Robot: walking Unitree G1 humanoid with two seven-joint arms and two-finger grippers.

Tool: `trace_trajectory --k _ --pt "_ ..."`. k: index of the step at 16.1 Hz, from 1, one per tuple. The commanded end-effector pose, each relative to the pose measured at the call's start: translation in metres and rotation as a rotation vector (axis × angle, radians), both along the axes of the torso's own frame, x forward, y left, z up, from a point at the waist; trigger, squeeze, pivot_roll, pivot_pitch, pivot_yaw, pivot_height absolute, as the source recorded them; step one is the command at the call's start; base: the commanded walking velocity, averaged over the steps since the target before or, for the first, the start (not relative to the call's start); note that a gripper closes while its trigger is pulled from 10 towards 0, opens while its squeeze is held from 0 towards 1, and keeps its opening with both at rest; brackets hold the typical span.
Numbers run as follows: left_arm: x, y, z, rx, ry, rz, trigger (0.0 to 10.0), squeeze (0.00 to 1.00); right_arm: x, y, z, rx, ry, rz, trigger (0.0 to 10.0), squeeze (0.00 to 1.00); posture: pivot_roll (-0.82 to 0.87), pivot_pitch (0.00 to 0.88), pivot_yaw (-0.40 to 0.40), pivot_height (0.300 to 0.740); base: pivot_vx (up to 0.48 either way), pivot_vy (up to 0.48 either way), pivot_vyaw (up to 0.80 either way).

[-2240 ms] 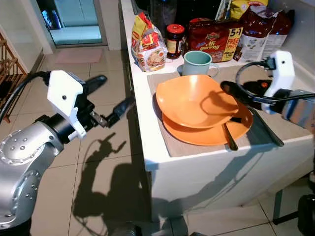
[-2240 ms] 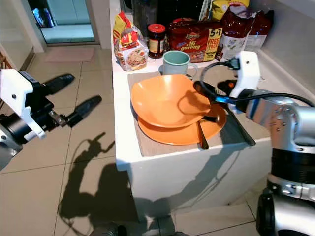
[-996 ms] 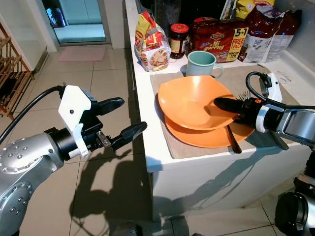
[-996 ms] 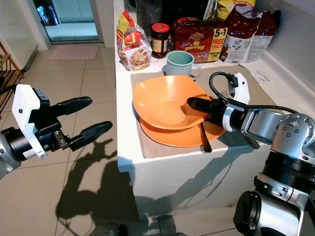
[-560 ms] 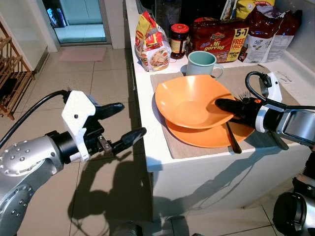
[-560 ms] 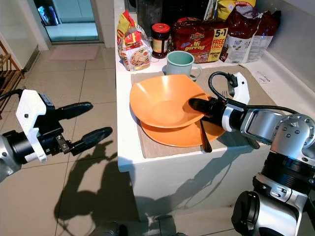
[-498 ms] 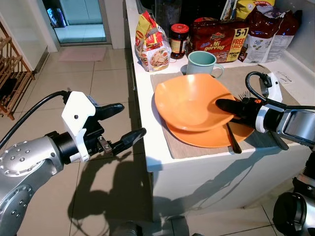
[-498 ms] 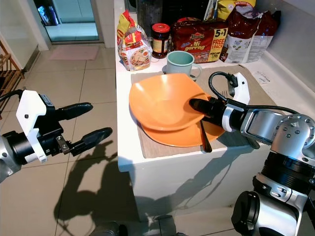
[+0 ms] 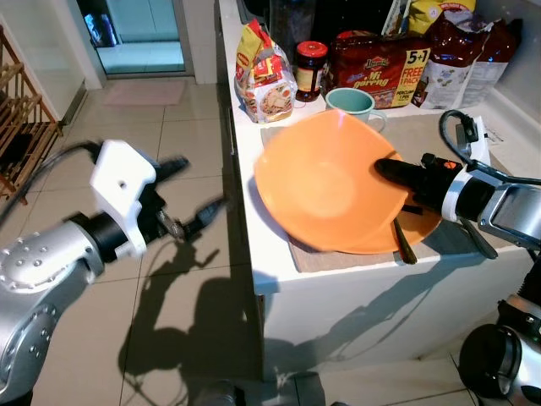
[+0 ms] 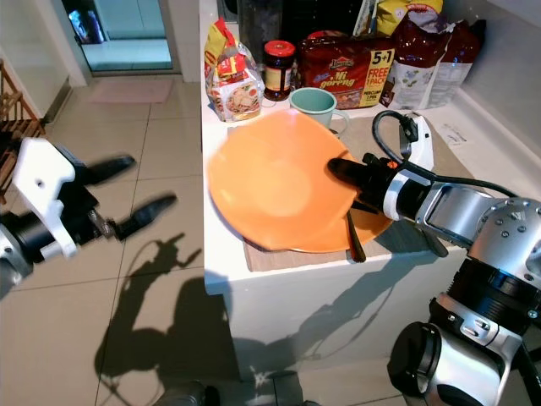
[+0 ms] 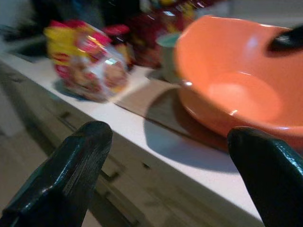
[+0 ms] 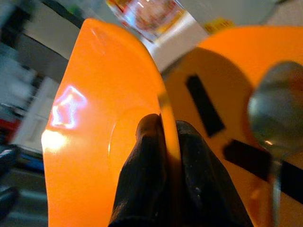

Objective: Setting the table

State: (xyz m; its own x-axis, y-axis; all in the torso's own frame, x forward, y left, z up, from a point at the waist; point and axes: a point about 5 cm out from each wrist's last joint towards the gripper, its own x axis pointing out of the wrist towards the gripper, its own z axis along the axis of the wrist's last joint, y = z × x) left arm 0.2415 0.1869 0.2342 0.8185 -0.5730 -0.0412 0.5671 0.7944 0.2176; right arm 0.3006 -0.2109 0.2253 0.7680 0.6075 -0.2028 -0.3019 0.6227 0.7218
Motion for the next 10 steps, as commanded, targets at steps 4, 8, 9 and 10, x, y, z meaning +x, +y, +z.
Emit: trace_trajectory --k 4,8,9,10 --pt "0.011 0.009 0.013 -0.06 -0.122 0.14 10.0 0.0 -0.007 -0.004 0.039 0.08 -0.246 0.003 0.0 0.0 0.07 0.037 -0.002 0.74 0.0 0.0 0.0" --pt "0.008 0.009 0.012 -0.043 -0.142 0.132 10.0 0.0 -0.024 -0.003 0.056 -0.031 -0.493 0.013 7.3 0.0 0.06 0.038 -0.002 0.74 0.0 0.0 0.0" --pt "0.006 0.009 0.013 -0.045 -0.156 0.115 10.0 0.0 -0.034 -0.001 0.066 -0.099 -0.602 0.041 10.0 0.0 0.07 0.036 -0.003 0.74 0.0 -0.48 0.0" --pt "0.005 0.008 0.013 -0.046 -0.159 0.106 10.0 0.0 -0.038 0.0 0.068 -0.128 -0.627 0.058 10.0 0.0 0.07 0.036 -0.003 0.74 0.0 -0.48 0.0"
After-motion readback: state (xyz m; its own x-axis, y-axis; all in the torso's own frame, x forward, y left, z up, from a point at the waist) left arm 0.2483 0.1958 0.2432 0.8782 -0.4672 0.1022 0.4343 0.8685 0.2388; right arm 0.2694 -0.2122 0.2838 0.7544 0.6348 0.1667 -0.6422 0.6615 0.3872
